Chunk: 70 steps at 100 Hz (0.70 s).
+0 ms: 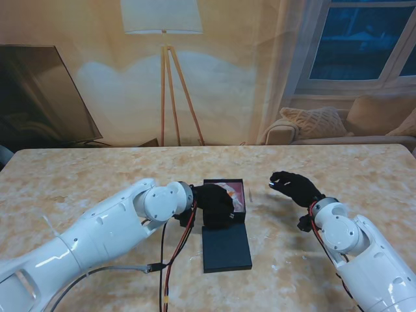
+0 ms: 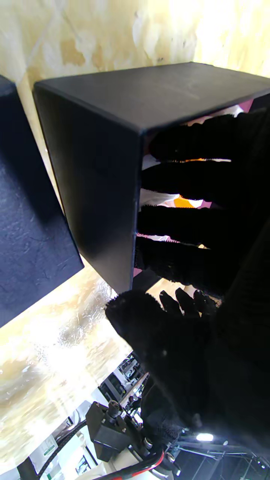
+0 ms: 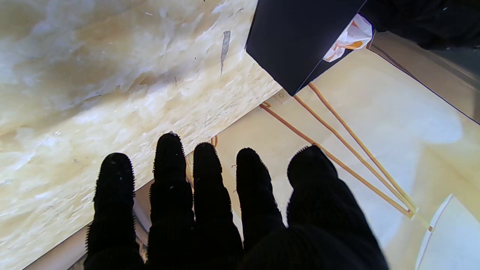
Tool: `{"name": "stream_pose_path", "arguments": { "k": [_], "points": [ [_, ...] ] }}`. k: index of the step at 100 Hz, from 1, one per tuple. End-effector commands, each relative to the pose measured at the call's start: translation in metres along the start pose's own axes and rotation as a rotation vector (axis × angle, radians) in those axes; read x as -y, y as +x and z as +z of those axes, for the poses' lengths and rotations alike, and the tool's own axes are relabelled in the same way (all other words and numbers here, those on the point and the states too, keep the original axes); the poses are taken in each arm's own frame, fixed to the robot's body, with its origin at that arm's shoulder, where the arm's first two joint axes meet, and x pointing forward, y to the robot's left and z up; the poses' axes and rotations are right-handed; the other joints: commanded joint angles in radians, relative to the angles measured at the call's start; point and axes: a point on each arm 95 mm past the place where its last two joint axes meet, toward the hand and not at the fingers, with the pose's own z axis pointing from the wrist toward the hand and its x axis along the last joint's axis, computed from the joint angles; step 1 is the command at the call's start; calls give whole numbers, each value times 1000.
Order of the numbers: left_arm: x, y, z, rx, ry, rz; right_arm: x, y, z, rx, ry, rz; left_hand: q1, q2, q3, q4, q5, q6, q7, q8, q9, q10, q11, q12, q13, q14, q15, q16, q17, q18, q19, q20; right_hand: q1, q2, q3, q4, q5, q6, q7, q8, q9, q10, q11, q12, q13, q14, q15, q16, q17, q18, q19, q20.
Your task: Pack mini donuts into a plastic bag, tie the opening and put the bag into the gift box
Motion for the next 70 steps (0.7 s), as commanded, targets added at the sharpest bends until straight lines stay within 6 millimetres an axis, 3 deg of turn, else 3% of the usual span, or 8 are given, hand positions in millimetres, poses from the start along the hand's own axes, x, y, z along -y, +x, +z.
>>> {"name": "stream_pose_path", "arguments": {
  "k": [1,6,23,47,70],
  "points": [
    [-1,2,0,-2,-15,11,7,1,-1,-2,23,4,-38,-43,60,-17,-19,-8,27,3,1,9,10,10,13,27,36,23,5,12,6,-18,-5,4,-8,23,-15,-14,2,6,9,10,-1,4,13,-4,7,24,0,3,13,-7],
    [-2,2,0,-1,-14,17,7,1,-1,-2,23,4,-41,-46,69,-19,-26,-10,27,4,-1,-2,10,11,14,30,37,26,7,19,10,-16,-6,5,-8,23,-16,-15,2,6,8,10,-1,4,12,-4,7,24,-2,3,13,-8],
    [-1,6,1,11,26,38,7,1,-1,-2,24,4,-45,-22,68,-23,-57,-7,22,8,-46,35,-3,11,-14,61,43,37,-5,66,31,-3,-6,4,-8,23,-8,-20,7,8,8,9,-1,4,12,-4,7,24,-3,2,13,-8],
    [6,21,-9,-7,98,56,7,1,-1,-4,24,4,-44,23,33,-19,-118,1,-14,1,-133,87,-43,3,-81,82,27,37,-45,75,16,-2,-7,4,-6,22,-7,-23,11,10,8,8,-2,3,12,-5,7,24,-4,2,12,-8],
    [10,28,-21,-25,142,65,7,1,-1,-6,24,3,-27,75,-28,-12,-120,-9,-42,-2,-159,80,-65,-3,-88,87,27,35,-51,85,9,6,-8,4,-4,22,-8,-25,11,9,9,10,-2,3,13,-5,7,24,-3,1,12,-8]
  ]
}}
